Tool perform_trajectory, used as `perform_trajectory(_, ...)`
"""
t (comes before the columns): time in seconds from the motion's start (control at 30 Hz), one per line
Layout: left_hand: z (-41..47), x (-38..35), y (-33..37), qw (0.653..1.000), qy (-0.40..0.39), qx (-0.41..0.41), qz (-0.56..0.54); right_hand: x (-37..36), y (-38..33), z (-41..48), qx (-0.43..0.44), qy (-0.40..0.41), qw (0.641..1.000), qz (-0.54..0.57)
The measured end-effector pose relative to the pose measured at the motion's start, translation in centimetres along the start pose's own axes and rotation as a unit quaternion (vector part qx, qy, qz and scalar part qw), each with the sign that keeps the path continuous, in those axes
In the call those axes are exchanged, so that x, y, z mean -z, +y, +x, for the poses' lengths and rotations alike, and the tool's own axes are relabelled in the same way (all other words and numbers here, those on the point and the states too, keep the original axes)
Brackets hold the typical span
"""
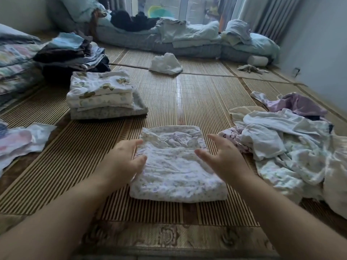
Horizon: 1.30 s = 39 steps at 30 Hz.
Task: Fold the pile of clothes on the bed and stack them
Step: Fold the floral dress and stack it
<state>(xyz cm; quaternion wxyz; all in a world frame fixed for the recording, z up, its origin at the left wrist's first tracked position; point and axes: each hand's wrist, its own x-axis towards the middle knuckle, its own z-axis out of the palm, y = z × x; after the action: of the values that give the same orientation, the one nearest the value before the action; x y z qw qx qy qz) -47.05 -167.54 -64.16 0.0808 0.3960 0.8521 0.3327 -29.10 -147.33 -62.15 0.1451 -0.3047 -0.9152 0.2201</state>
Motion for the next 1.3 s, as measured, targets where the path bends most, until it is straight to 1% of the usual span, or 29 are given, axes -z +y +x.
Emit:
perform_trajectory(0.03, -0.2, 0.2, -0.1, 0.998, 0.006, -0.06, 0.008, -0.5, 0.3, -1.0, 0.071, 0.06, 0.996, -0.011)
perform_trajectory(0.07, -0.5, 0.4, -0.2, 0.992, -0.024, -0.122, 0.01, -1.0, 0.8, -1.9, 0.139, 0.076, 0.987, -0.016)
perform_trajectory(0.1, -0.9, 0.5, -0.1, 0.982, -0.085, -0.17, 0.013, -1.4, 1.4, -2.8, 0.192, 0.047, 0.98, -0.023)
perform_trajectory(0.13, -1.2, 0.5, -0.2, 0.967, -0.164, -0.195, 0.022, -1.8, 1.9, -3.5, 0.224, -0.02, 0.974, -0.038)
perform_trajectory(0.17, -1.5, 0.4, -0.5, 0.949, -0.238, -0.202, 0.042, -2.1, 2.5, -3.9, 0.23, -0.097, 0.966, -0.061)
perform_trajectory(0.2, -1.7, 0.2, -0.8, 0.932, -0.292, -0.203, 0.075, -2.4, 3.2, -4.2, 0.213, -0.168, 0.959, -0.086)
perform_trajectory(0.23, -1.8, 0.1, -1.0, 0.916, -0.326, -0.201, 0.116, -2.5, 3.9, -4.1, 0.187, -0.214, 0.952, -0.109)
perform_trajectory(0.27, -1.8, 0.0, -1.2, 0.909, -0.338, -0.196, 0.144, -2.5, 4.4, -3.9, 0.163, -0.23, 0.952, -0.121)
perform_trajectory(0.3, -1.7, -0.1, -1.3, 0.911, -0.333, -0.188, 0.153, -2.4, 4.8, -3.7, 0.143, -0.221, 0.958, -0.11)
perform_trajectory(0.37, -1.7, -0.3, -1.5, 0.929, -0.295, -0.177, 0.137, -1.8, 5.2, -3.2, 0.132, -0.17, 0.976, -0.034)
perform_trajectory(0.47, -1.9, -0.5, -1.8, 0.95, -0.219, -0.192, 0.113, -0.7, 5.2, -3.5, 0.144, -0.149, 0.978, 0.014)
perform_trajectory(0.53, -2.1, 0.0, -1.9, 0.963, -0.179, -0.181, 0.085, -0.2, 4.7, -4.0, 0.109, -0.146, 0.982, 0.056)
perform_trajectory(0.6, -2.2, 0.6, -1.5, 0.977, -0.156, -0.142, 0.017, 0.5, 4.0, -4.6, 0.068, -0.128, 0.982, 0.124)
perform_trajectory(0.63, -2.3, 0.9, -1.3, 0.98, -0.151, -0.122, -0.034, 0.8, 3.6, -4.8, 0.055, -0.13, 0.974, 0.176)
perform_trajectory(0.67, -2.3, 1.3, -1.0, 0.979, -0.155, -0.1, -0.086, 1.1, 3.4, -4.9, 0.04, -0.146, 0.959, 0.241)
perform_trajectory(0.73, -2.1, 2.0, -0.3, 0.964, -0.181, -0.043, -0.19, 1.8, 2.8, -4.5, 0.003, -0.178, 0.927, 0.33)
perform_trajectory(0.77, -1.8, 2.2, -0.1, 0.952, -0.193, -0.01, -0.236, 2.2, 2.5, -4.0, -0.012, -0.184, 0.919, 0.35)
perform_trajectory(0.8, -1.3, 2.4, 0.1, 0.945, -0.188, 0.021, -0.267, 2.6, 2.0, -3.4, -0.03, -0.18, 0.914, 0.361)
perform_trajectory(0.87, -0.1, 2.3, 0.1, 0.947, -0.14, 0.05, -0.284, 2.6, 1.1, -1.7, -0.066, -0.143, 0.91, 0.383)
perform_trajectory(0.97, 1.6, 1.2, -0.3, 0.944, -0.065, 0.081, -0.314, 1.5, 0.5, 0.9, -0.144, -0.067, 0.91, 0.383)
perform_trajectory(1.0, 2.0, 0.9, -0.5, 0.939, -0.06, 0.1, -0.322, 1.0, 0.7, 1.7, -0.179, -0.051, 0.912, 0.365)
perform_trajectory(1.07, 2.5, 0.8, -0.7, 0.949, -0.072, 0.131, -0.279, -0.4, 1.2, 2.5, -0.235, -0.036, 0.923, 0.304)
perform_trajectory(1.13, 2.8, 0.5, -1.2, 0.965, -0.09, 0.149, -0.196, -1.5, 1.4, 2.3, -0.248, -0.05, 0.938, 0.237)
perform_trajectory(1.2, 2.8, 0.5, -1.6, 0.967, -0.117, 0.177, -0.141, -2.1, 1.1, 1.8, -0.252, -0.071, 0.943, 0.207)
perform_trajectory(1.27, 2.6, 0.4, -1.5, 0.959, -0.153, 0.193, -0.14, -2.4, 0.5, 1.4, -0.268, -0.109, 0.932, 0.218)
perform_trajectory(1.3, 2.6, 0.3, -1.4, 0.955, -0.161, 0.195, -0.153, -2.7, 0.1, 1.4, -0.273, -0.124, 0.932, 0.204)
